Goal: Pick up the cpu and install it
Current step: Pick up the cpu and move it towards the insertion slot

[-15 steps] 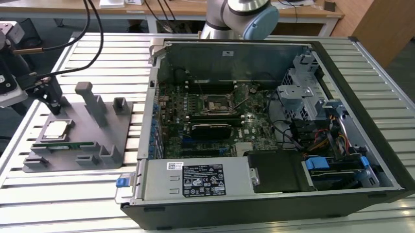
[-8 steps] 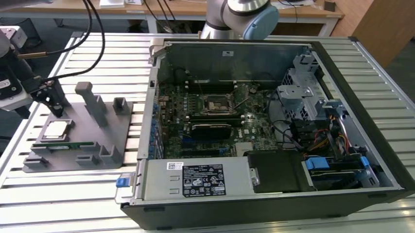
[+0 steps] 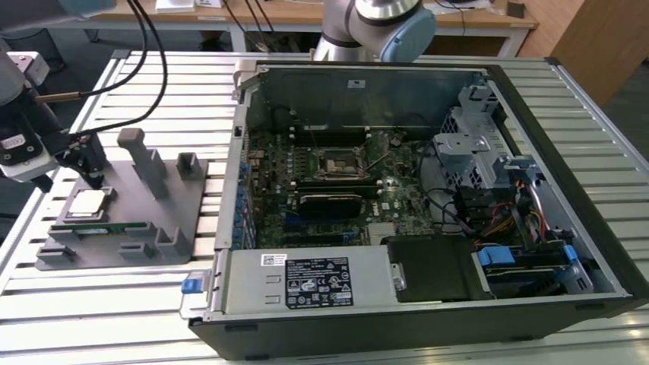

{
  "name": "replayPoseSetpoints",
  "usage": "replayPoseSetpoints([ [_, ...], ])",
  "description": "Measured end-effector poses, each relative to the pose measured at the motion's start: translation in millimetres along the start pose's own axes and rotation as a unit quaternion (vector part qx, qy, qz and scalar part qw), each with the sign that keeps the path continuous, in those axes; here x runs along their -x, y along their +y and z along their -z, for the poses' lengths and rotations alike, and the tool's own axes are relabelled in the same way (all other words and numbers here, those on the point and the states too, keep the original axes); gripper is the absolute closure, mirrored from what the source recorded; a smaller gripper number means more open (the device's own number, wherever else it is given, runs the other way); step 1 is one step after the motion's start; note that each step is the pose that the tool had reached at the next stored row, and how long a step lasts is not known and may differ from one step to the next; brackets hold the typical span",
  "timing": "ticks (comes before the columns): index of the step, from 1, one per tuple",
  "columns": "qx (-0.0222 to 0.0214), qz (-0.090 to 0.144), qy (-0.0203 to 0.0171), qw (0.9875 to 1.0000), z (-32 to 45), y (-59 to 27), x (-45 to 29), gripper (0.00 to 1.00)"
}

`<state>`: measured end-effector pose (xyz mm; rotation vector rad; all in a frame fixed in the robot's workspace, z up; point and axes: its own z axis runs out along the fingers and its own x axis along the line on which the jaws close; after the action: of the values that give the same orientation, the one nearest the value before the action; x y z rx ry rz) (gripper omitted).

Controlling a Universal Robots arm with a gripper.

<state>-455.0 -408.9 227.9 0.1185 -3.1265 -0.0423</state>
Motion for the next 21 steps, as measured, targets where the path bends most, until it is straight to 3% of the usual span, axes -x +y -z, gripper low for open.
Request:
replayPoseSetpoints([
  [7, -0.0009, -0.028, -0.0019, 0.9996, -12.7, -0.1, -2.4, 0.28],
  [21, -0.0007, -0.042, -0.0024, 0.9991, -36.6, 0.4, -6.9, 0.28],
])
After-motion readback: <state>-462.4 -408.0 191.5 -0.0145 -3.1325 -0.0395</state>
